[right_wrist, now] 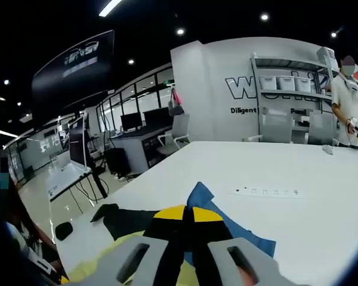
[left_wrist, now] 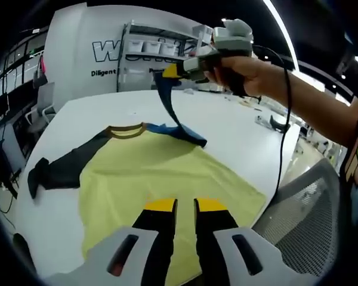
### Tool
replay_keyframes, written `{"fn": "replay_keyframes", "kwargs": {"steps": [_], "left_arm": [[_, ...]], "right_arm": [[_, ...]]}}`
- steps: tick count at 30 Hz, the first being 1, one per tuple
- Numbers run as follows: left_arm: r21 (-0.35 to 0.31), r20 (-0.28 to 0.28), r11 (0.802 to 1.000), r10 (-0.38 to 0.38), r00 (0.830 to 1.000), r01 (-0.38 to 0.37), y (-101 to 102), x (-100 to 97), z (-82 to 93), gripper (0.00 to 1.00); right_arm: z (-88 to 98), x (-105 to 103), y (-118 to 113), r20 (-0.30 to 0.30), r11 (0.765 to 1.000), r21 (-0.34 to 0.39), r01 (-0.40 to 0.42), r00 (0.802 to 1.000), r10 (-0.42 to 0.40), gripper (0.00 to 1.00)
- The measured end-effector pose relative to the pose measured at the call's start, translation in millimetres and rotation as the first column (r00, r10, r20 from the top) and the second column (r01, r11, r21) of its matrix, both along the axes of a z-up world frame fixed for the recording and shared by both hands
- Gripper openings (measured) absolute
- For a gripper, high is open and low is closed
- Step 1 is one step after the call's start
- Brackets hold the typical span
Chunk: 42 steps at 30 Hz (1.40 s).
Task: Fold the garment on the visible template until the final outline fits inside the template.
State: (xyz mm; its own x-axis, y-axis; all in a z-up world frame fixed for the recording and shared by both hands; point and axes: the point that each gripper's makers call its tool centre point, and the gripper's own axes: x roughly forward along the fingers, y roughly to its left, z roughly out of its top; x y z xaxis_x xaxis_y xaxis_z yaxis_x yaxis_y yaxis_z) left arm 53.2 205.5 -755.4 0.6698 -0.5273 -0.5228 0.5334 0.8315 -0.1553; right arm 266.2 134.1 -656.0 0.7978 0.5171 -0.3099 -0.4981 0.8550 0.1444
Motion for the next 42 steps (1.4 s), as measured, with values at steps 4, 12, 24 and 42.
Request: {"fn": "replay_keyframes", "kwargs": {"steps": [4,12,24,42], "left_arm": [[0.003,0.016,1.0,0.001,1.0,-0.001,5,0.9,2.5,0.12],[-0.02,0.016,0.999,0.025,1.0,-0.024,11,2.9,4.4,0.12],[-0.03,0.044,0.997,0.076,0.996,-0.074,36,10.9,16.4,0.12],[-0.073,0.044,0.99,0.125,0.991,-0.121,49,17.1,18.6,0.12]], "right_arm": [[-1.9,1,17,0.001,0.999,-0.012,-0.035,0.999,0.035,0.0],[-7.1,4,41,-0.01,0.997,-0.016,-0.072,0.997,0.072,0.0],[-29.6,6,75,-0.05,0.99,-0.033,-0.134,0.99,0.132,0.0],[-86.0,10,106,-0.146,0.963,-0.119,-0.243,0.963,0.225,0.0]]}}
